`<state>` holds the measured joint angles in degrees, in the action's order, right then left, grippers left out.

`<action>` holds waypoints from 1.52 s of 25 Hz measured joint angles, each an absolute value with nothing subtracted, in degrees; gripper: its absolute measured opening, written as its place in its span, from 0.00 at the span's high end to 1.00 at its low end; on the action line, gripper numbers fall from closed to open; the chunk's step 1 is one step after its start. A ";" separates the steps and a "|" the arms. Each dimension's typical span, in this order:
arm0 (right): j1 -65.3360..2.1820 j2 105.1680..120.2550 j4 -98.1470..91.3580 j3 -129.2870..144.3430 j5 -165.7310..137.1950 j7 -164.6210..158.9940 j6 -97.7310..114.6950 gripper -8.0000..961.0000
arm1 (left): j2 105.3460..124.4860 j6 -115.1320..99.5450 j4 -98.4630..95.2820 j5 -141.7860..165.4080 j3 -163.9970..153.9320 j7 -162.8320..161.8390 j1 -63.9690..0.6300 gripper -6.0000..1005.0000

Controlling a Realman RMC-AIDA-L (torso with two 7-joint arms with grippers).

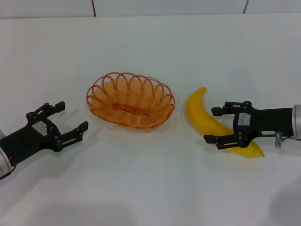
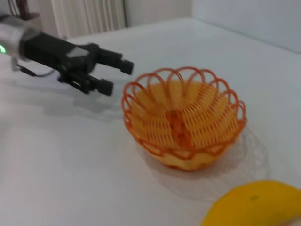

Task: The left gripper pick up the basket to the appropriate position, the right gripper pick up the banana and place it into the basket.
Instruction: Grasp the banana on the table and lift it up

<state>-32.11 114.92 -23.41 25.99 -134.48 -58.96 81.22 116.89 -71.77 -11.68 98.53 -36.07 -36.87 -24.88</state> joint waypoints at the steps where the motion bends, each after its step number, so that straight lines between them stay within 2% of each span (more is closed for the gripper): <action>1: -32.17 114.93 -23.50 26.21 -134.47 -59.49 80.55 0.09 | 116.89 -72.06 -11.68 98.52 -36.06 -36.85 -24.88 0.13; 10: -32.05 114.82 -24.09 26.32 -134.44 -61.21 79.99 0.09 | 116.89 -72.94 -11.69 98.46 -35.87 -36.41 -24.82 0.13; 17: -32.84 115.54 -24.09 26.44 -134.42 -61.90 79.34 0.09 | 116.89 -73.01 -11.69 98.34 -35.86 -36.38 -24.89 0.13; 24: -33.11 115.65 -24.08 26.53 -134.44 -63.32 79.24 0.09 | 116.89 -73.09 -11.69 98.34 -35.86 -36.38 -24.94 0.13; 33: -33.80 115.32 -24.14 29.56 -134.39 -68.48 78.86 0.34 | 116.89 -73.83 -11.69 97.93 -35.86 -36.38 -24.70 0.13; 38: -33.84 115.79 -25.86 28.98 -133.94 -68.93 79.20 0.49 | 116.89 -73.83 -11.69 97.73 -35.86 -36.38 -24.49 0.13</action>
<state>-33.84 115.79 -25.86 28.98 -133.94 -68.93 79.20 116.89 -73.83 -11.69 97.73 -35.86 -36.38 -24.49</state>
